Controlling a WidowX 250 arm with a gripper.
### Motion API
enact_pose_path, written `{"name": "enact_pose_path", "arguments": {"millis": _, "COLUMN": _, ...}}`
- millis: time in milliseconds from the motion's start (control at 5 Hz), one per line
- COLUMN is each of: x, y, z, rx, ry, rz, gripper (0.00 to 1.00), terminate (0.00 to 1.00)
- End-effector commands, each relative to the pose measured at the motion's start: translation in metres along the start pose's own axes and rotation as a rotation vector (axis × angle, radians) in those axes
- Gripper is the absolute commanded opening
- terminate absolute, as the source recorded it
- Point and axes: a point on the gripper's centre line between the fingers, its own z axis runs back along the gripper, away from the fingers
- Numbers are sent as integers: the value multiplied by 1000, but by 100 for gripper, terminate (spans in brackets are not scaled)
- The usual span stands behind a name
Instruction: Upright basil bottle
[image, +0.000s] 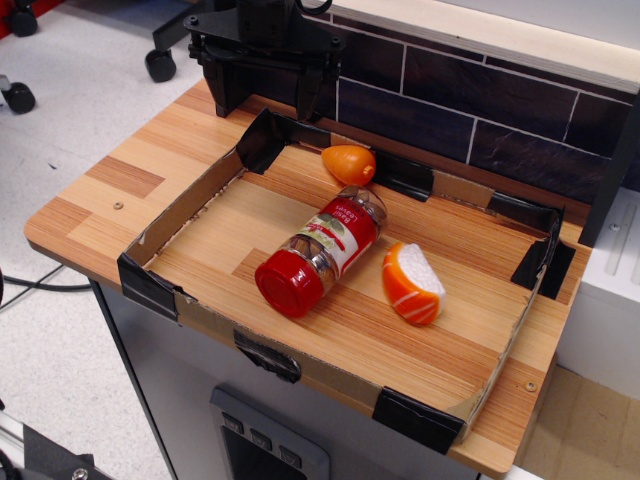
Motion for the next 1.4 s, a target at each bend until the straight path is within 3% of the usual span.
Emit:
{"name": "enact_pose_path", "arguments": {"millis": 0, "x": 0, "y": 0, "z": 0, "rx": 0, "ry": 0, "rz": 0, "gripper": 100, "terminate": 0}}
{"name": "enact_pose_path", "arguments": {"millis": 200, "x": -4, "y": 7, "z": 25, "rx": -54, "ry": 16, "rz": -27, "gripper": 100, "terminate": 0}}
{"name": "enact_pose_path", "arguments": {"millis": 400, "x": -26, "y": 9, "z": 40, "rx": -131, "ry": 67, "rz": -124, "gripper": 100, "terminate": 0}}
{"name": "enact_pose_path", "arguments": {"millis": 600, "x": -59, "y": 7, "z": 53, "rx": -167, "ry": 108, "rz": -228, "gripper": 100, "terminate": 0}}
{"name": "enact_pose_path", "arguments": {"millis": 1000, "x": -106, "y": -9, "z": 41, "rx": -154, "ry": 102, "rz": -350, "gripper": 100, "terminate": 0}}
{"name": "enact_pose_path", "arguments": {"millis": 1200, "x": -113, "y": -27, "z": 30, "rx": -131, "ry": 71, "rz": -358, "gripper": 100, "terminate": 0}}
